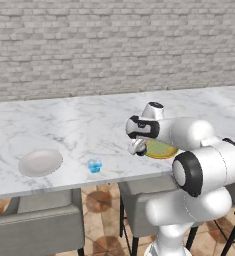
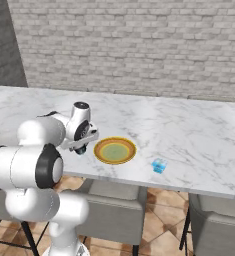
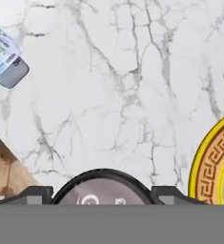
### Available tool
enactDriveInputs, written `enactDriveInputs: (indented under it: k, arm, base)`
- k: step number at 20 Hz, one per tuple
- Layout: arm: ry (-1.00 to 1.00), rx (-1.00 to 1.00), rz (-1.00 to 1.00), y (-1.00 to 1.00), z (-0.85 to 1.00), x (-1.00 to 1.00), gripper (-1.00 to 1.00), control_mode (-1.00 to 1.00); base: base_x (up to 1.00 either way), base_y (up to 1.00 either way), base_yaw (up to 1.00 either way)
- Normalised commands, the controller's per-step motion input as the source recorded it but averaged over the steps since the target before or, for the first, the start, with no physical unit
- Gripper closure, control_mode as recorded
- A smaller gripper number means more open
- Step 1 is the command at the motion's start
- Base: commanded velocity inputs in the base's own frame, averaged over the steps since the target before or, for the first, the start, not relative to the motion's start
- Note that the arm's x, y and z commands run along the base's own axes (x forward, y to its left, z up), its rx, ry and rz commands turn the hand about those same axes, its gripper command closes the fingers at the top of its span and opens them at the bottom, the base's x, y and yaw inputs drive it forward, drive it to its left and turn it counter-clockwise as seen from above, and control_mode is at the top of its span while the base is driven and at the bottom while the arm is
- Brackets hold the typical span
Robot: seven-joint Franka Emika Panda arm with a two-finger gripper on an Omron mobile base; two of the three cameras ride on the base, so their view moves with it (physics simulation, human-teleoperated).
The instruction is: Place two yogurt containers on each plate.
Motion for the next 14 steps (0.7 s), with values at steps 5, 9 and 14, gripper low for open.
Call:
enactDriveInputs:
  k: [5, 9, 14]
  arm:
    - [0.00, 0.03, 0.00, -0.56, 0.00, 0.28, 1.00, -1.00]
    - [0.00, 0.02, 0.00, -0.51, 0.00, 0.38, 1.00, -1.00]
    - [0.00, 0.05, 0.00, -0.41, 0.00, 0.53, 1.00, -1.00]
  base:
    - [0.00, 0.00, 0.00]
    - [0.00, 0.00, 0.00]
    - [0.00, 0.00, 0.00]
